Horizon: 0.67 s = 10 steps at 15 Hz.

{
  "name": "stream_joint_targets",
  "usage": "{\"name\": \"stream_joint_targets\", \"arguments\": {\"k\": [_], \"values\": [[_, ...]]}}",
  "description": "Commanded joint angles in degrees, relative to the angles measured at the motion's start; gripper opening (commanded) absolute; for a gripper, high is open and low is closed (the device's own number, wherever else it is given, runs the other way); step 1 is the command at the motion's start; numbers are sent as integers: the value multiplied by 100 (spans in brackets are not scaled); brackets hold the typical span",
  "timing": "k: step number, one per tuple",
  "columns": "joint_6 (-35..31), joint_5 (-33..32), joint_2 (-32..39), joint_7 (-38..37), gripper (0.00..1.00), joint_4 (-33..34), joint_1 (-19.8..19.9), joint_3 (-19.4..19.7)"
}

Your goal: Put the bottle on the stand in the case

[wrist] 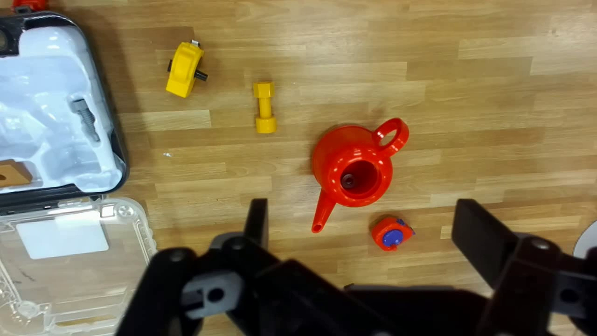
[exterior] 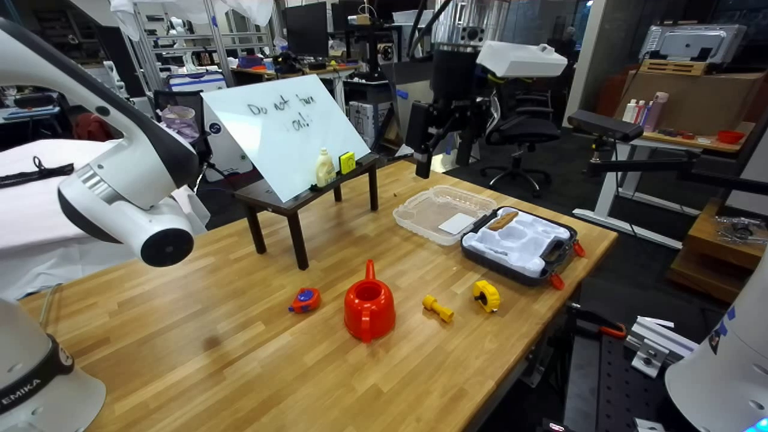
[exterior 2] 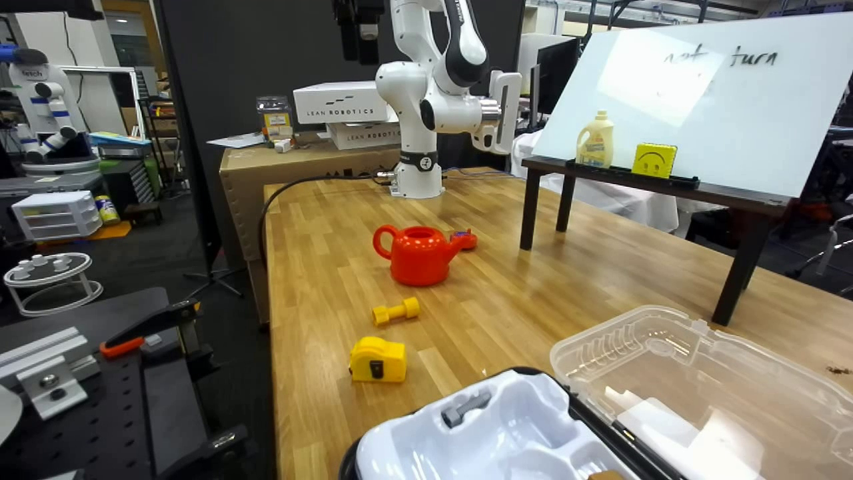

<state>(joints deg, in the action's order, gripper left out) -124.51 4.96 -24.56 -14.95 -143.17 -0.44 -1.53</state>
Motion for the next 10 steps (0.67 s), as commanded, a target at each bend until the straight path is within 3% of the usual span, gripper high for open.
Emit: {"name": "stream_joint_targets", "arguments": {"k": [1,6,10], "values": [[16,27,0,23,100,10,57,-51],[-8,65,43,-15,100,62,54,-51],[-69,183,483,-565,100,523,142,-78]]}}
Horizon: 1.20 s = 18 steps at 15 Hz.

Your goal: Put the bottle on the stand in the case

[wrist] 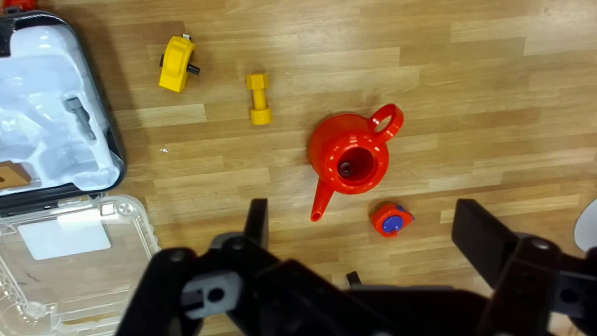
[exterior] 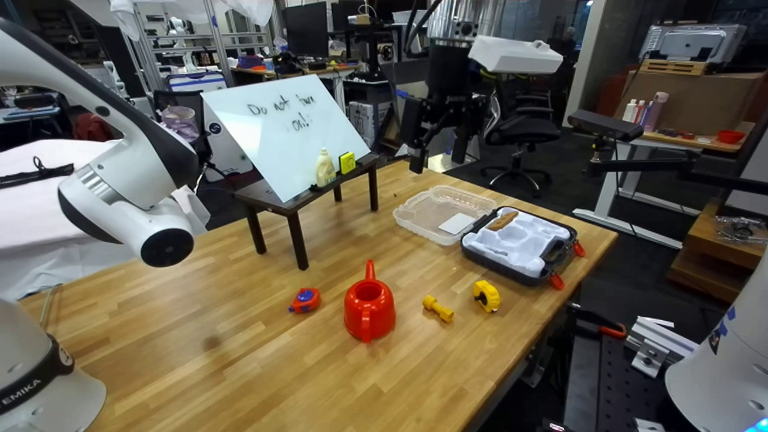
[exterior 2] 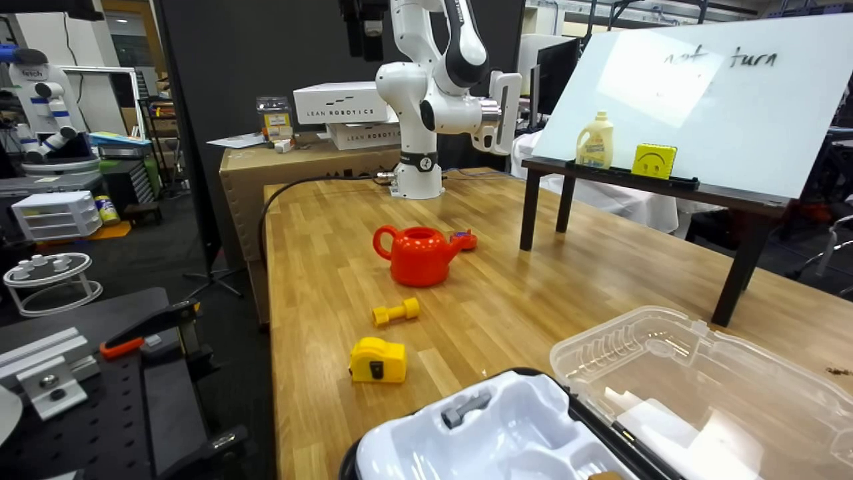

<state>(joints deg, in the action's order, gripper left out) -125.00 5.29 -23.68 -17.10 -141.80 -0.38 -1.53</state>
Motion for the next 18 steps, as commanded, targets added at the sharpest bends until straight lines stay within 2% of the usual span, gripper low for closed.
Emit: {"name": "stream_joint_targets", "arguments": {"k": [1,5,7,10,18], "values": [[-76,138,543,-579,100,519,176,-100],[-92,12,1232,-1845,100,1096,366,-127],[-224,54,1467,-2188,100,1284,341,-71],[-375,165,1600,-1947,100,1435,212,-8],[-330,63,1565,-2021,100,1393,207,-6]]}}
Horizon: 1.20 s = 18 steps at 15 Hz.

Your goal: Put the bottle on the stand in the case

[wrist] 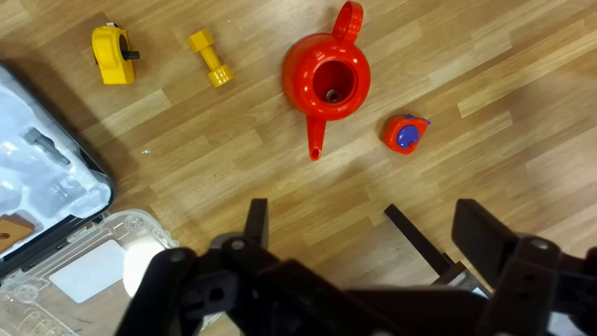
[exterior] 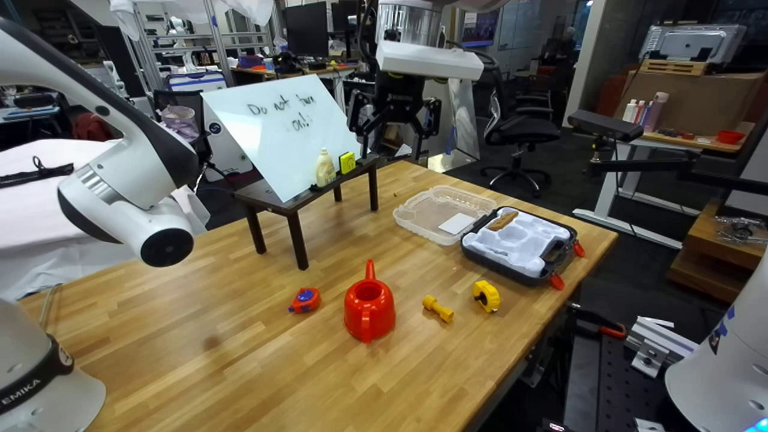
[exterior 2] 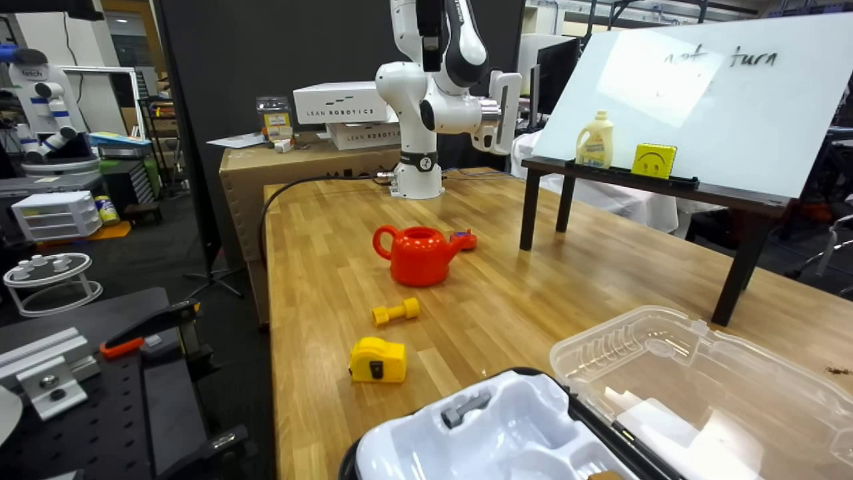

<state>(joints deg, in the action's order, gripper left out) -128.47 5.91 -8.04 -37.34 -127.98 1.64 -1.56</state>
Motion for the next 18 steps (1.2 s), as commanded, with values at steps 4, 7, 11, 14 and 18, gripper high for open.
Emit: {"name": "stream_joint_targets", "arguments": {"k": [4,7,11,14,18], "values": [[14,18,113,-176,100,94,-24,-44],[-89,-119,457,-769,100,324,-9,-79],[66,-138,1230,-1967,100,1114,-31,58],[174,-33,1786,-2723,100,1777,-62,259],[53,-33,1978,-2917,100,1915,-91,404]]}}
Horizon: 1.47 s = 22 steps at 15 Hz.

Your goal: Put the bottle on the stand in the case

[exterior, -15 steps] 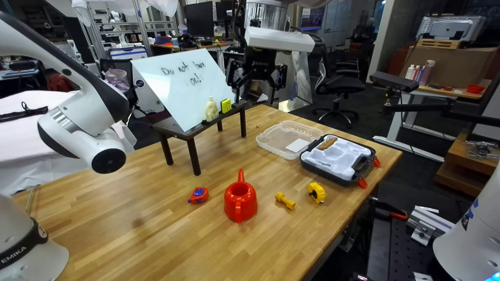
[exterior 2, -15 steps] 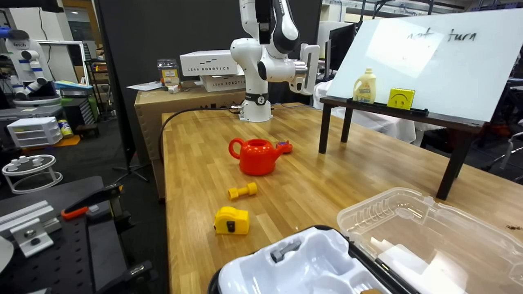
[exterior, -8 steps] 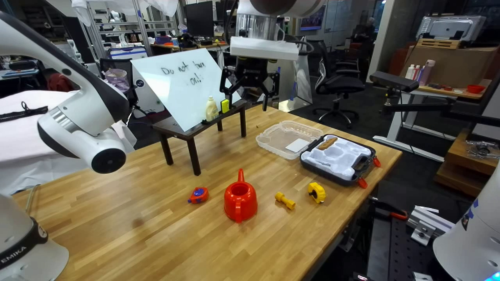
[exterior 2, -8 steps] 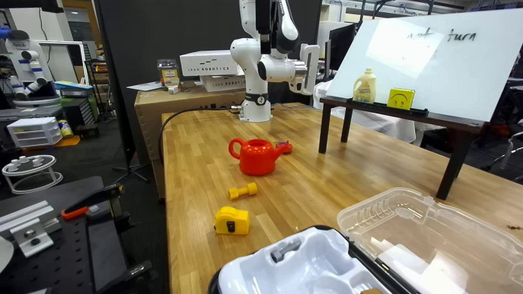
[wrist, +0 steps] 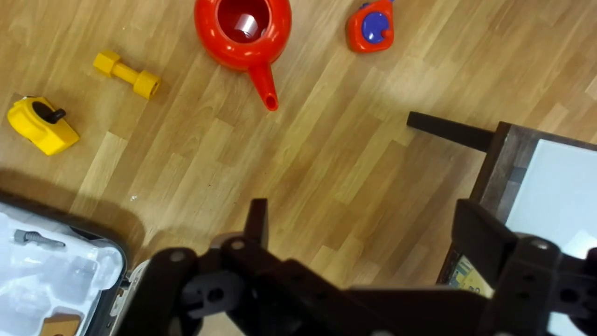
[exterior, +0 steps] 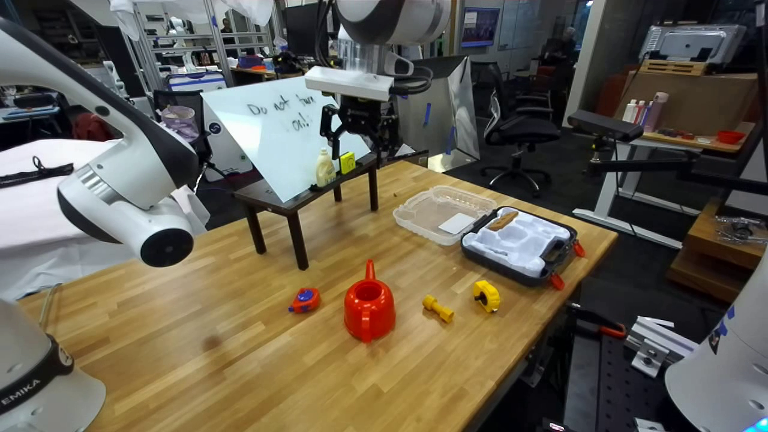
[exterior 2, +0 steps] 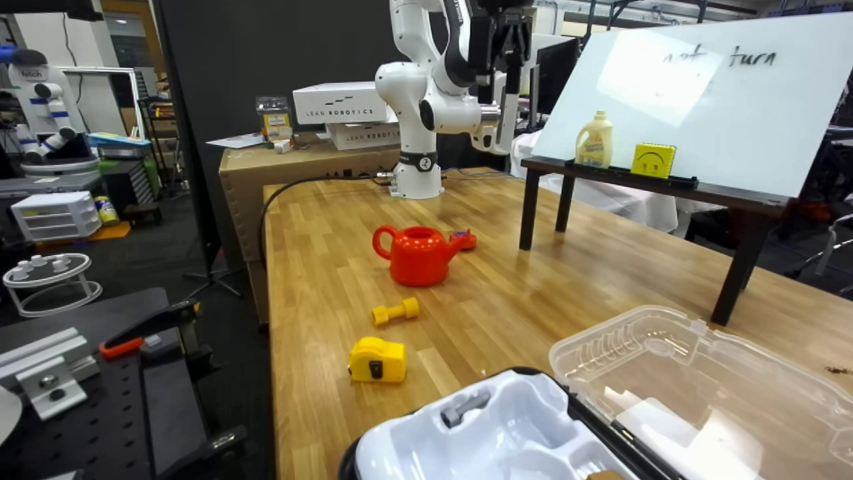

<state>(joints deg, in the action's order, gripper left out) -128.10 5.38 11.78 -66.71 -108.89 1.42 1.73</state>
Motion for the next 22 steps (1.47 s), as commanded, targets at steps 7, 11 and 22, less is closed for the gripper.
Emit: {"name": "stream_joint_targets", "arguments": {"k": [7,11,22], "values": [[73,29,74,-136,100,121,-90,81],[-56,13,103,-168,100,157,-100,88],[-515,-9,1145,-654,100,1673,-106,313]]}}
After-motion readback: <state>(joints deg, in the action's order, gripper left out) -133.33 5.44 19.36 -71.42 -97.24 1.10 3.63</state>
